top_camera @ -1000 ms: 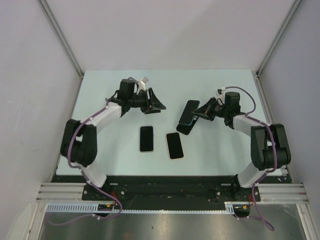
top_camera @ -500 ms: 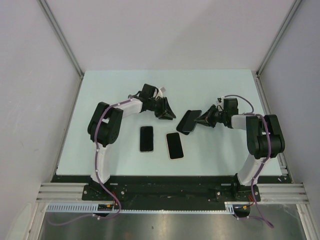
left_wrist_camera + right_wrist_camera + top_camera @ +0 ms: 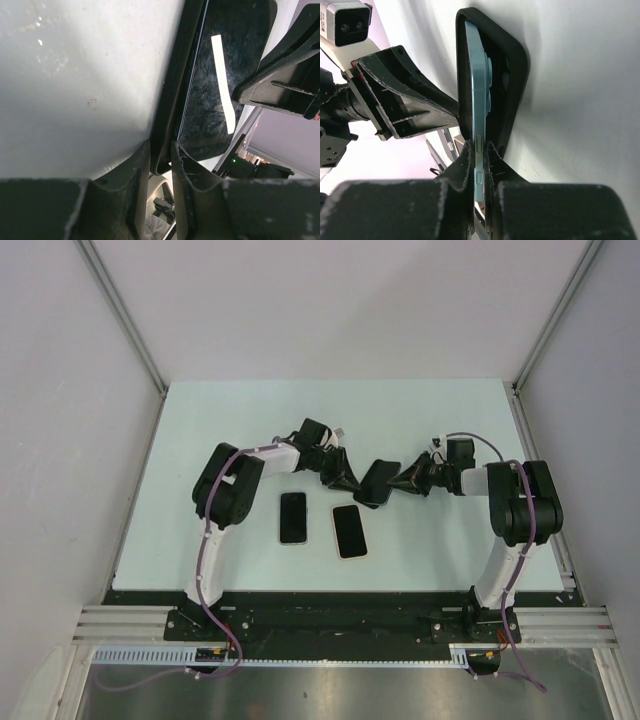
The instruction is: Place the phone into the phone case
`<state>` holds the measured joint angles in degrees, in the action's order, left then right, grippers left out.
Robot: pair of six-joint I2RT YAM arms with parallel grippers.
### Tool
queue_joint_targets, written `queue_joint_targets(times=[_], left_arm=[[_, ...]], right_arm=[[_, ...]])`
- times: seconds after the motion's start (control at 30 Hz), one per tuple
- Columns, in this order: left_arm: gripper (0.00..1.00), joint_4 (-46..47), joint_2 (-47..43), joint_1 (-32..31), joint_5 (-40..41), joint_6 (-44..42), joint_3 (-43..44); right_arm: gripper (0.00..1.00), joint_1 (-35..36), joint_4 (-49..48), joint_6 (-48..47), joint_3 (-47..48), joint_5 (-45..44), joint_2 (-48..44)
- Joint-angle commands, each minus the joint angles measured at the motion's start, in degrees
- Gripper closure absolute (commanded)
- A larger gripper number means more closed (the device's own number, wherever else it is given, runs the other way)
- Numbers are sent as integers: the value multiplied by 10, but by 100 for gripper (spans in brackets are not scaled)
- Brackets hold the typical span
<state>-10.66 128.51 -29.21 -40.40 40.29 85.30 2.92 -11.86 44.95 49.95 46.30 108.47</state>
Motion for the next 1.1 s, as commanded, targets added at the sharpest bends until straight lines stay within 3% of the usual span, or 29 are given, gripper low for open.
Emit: queue_joint_targets(times=[0.0,0.17,0.37,0.53,0.67,0.8,1.07], left_arm=[[74,21,19,-13,0,11,13],[80,82,17,-23,-32,40,-7],[79,139,14,-38,-58,65,-17],[70,148,15,-44,-59,68,-19],[53,147,7,-42,-53,62,-15],[50,147,10,-37,-39,62,2],[48,168,46,-30,-11,78,49]], right_arm=[[100,-3,-10,-14,15,-25,14],[100,-5,-52,10,19,-21,32],[98,-5,-61,8,29,-25,52],[93,-5,-3,-50,60,-31,61],[88,-5,97,-144,108,-60,64],[87,-5,161,-195,135,-76,74],[87,0,194,-227,175,-72,93]])
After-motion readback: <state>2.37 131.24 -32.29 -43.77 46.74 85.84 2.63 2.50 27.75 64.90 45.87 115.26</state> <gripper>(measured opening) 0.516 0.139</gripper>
